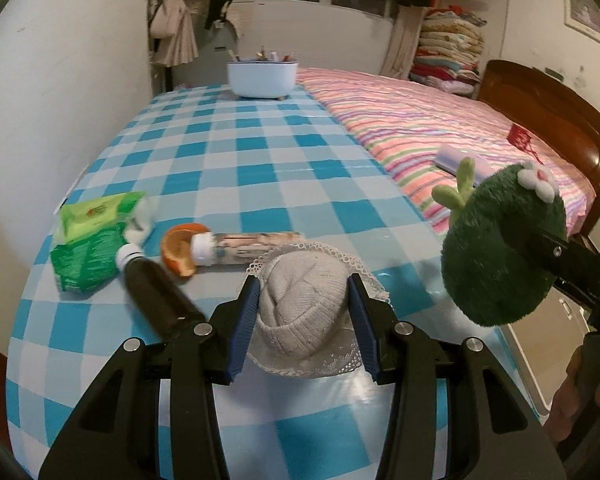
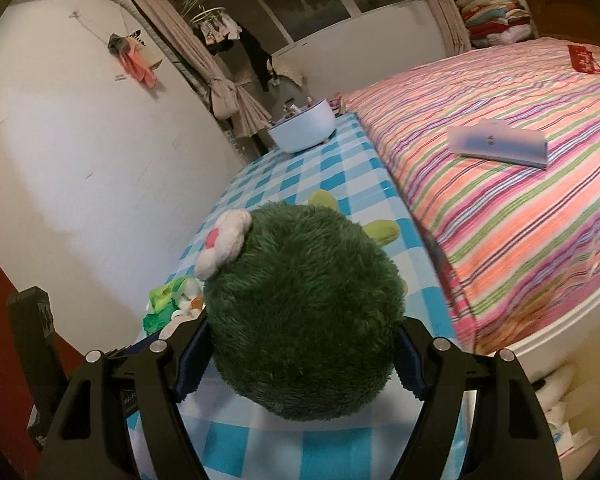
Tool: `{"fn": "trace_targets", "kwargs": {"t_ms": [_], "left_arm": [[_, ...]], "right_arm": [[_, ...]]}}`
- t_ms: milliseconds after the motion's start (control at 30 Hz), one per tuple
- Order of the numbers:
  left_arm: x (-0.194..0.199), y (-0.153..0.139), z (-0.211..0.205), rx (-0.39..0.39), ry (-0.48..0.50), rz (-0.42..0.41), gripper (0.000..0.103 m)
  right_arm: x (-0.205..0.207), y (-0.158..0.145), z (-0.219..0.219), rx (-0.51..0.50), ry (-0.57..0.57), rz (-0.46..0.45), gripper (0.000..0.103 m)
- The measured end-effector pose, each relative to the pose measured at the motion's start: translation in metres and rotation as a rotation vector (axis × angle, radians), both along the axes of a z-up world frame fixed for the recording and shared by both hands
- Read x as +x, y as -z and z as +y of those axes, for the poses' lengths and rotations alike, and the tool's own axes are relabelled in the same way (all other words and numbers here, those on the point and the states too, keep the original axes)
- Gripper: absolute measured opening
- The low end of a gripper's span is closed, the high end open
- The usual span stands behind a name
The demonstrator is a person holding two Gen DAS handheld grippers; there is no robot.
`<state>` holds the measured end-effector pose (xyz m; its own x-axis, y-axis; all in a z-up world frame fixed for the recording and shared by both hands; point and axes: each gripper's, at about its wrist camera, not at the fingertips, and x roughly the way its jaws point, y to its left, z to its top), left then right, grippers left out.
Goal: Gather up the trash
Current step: 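Carry the white hat and green plush toy to the bin and release both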
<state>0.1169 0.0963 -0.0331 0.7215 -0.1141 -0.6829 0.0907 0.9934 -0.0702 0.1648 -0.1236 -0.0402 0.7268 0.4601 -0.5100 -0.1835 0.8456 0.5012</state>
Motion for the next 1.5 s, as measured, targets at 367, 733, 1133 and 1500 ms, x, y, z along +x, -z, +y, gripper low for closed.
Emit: {"fn": "trace_targets", "kwargs": {"t_ms": [367, 733, 1133, 1500], "left_arm": [[-0.005, -0.003, -0.054, 0.000, 0.105, -0.008, 0.044], [-0.012, -0.004, -0.105, 0.018, 0.193, -0.015, 0.044], [-0.025, -0.003, -0.164, 0.053, 0.297, -0.021, 0.044], [-0.034, -0.001, -0.196, 0.088, 0.351, -0.023, 0.044]], "right_arm": [[-0.019, -0.005, -0.042, -0.038, 0.087, -0.019, 0.073], [-0.046, -0.008, -0.101, -0.084, 0.213, -0.028, 0.073], [-0.073, -0.007, -0.150, -0.142, 0.344, -0.045, 0.074], [-0.083, -0.006, -0.176, -0.074, 0.392, -0.061, 0.082]]}}
